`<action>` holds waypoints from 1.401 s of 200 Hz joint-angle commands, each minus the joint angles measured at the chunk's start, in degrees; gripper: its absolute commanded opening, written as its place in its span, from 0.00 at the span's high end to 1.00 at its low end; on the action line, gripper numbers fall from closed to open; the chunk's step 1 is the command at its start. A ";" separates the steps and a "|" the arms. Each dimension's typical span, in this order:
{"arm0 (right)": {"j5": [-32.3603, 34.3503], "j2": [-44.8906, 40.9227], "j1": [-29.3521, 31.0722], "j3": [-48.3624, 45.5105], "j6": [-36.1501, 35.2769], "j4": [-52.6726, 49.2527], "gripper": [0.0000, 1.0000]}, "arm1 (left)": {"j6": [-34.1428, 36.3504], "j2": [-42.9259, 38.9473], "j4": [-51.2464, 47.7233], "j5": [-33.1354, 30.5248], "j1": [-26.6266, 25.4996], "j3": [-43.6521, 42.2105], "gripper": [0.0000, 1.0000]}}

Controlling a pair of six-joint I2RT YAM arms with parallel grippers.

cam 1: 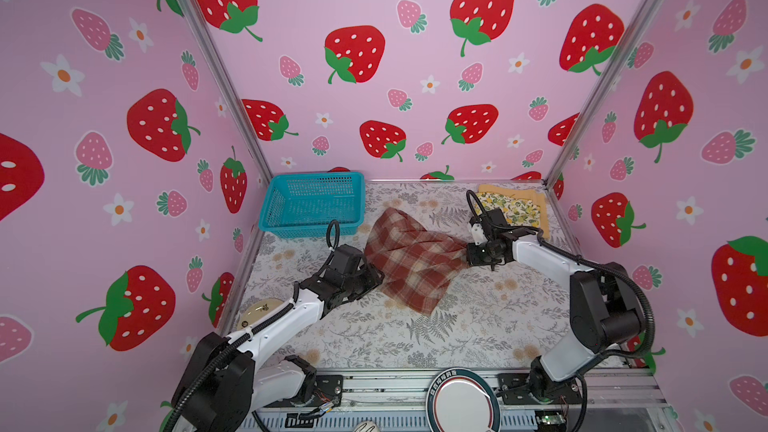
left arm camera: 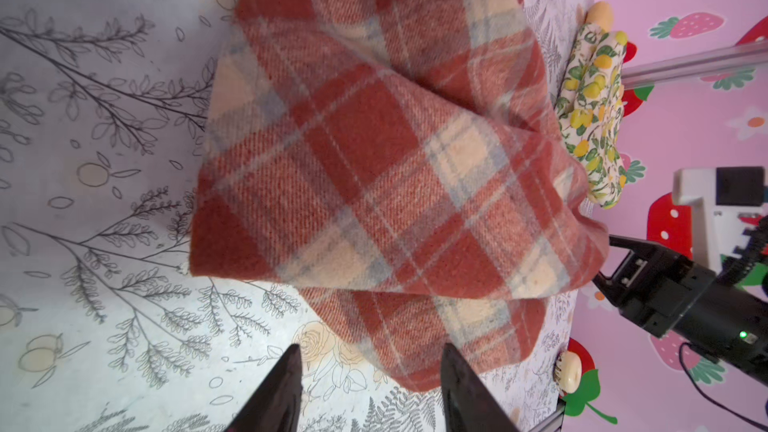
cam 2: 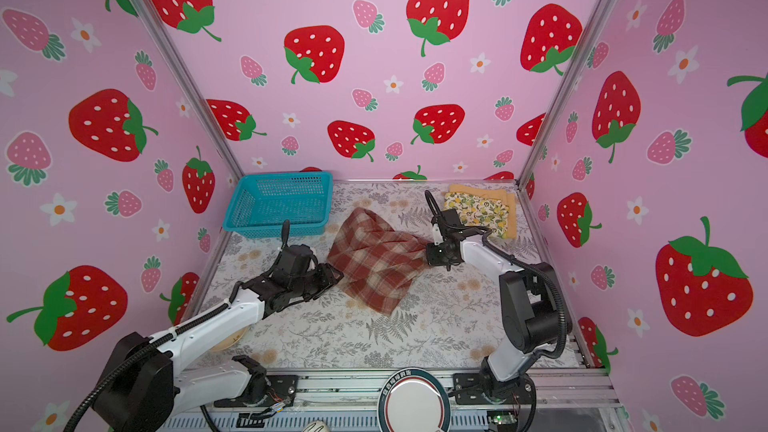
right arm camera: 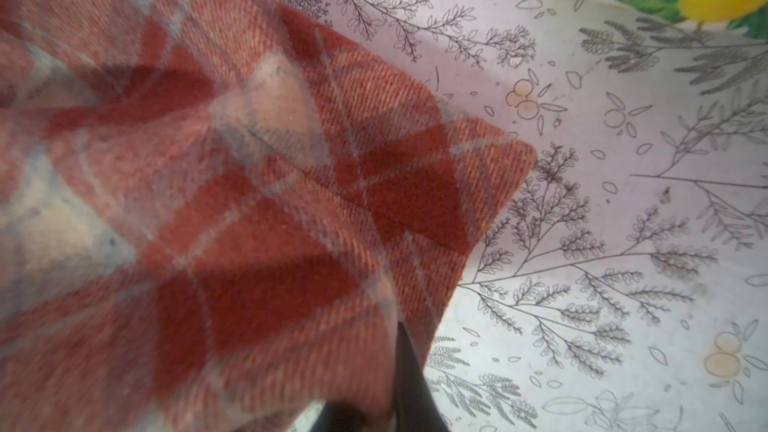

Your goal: Fold and stack the skirts

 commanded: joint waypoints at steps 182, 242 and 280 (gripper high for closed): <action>-2.94 -0.36 -1.10 -3.89 -0.46 5.61 0.87 | -30.61 14.12 35.71 -20.44 -16.06 -7.07 0.38; -3.70 -0.61 -1.10 -4.78 -0.19 5.61 0.87 | -36.60 17.21 42.56 -27.17 -16.79 -11.12 0.49; -3.86 -0.70 -1.10 -5.17 -0.19 7.11 0.87 | -38.72 22.85 48.73 -27.62 -16.95 -11.05 0.58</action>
